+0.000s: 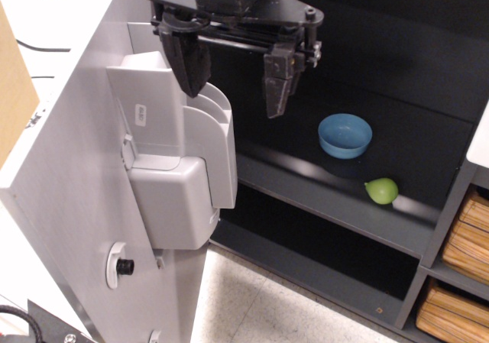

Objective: Close fridge

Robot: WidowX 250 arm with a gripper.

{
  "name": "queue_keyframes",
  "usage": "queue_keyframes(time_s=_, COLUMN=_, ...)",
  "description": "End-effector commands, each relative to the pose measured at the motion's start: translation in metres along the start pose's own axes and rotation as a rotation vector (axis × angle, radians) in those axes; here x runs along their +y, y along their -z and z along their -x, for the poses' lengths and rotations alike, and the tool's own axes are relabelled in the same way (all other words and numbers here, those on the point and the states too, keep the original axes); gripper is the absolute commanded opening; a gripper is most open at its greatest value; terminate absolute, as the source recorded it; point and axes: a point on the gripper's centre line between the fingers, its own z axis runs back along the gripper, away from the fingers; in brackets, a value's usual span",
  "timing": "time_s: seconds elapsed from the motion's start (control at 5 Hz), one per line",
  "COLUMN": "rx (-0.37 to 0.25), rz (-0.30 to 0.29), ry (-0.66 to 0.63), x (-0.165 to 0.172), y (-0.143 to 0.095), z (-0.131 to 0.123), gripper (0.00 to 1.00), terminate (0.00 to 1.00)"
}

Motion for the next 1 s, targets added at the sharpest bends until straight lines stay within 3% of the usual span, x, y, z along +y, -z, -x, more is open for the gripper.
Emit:
queue_keyframes(time_s=0.0, rx=0.000, rz=0.000, ry=0.000, x=0.000, y=0.000, z=0.000, gripper=1.00, terminate=0.00)
queue_keyframes(time_s=0.4, rx=-0.035, rz=-0.049, ry=-0.047, x=0.027, y=-0.041, z=-0.005, gripper=1.00, terminate=0.00)
queue_keyframes(time_s=0.6, rx=-0.057, rz=-0.093, ry=-0.077, x=0.046, y=-0.049, z=0.001, gripper=1.00, terminate=0.00)
queue_keyframes(time_s=0.8, rx=-0.077, rz=-0.102, ry=-0.097, x=0.063, y=-0.043, z=0.010, gripper=1.00, terminate=0.00)
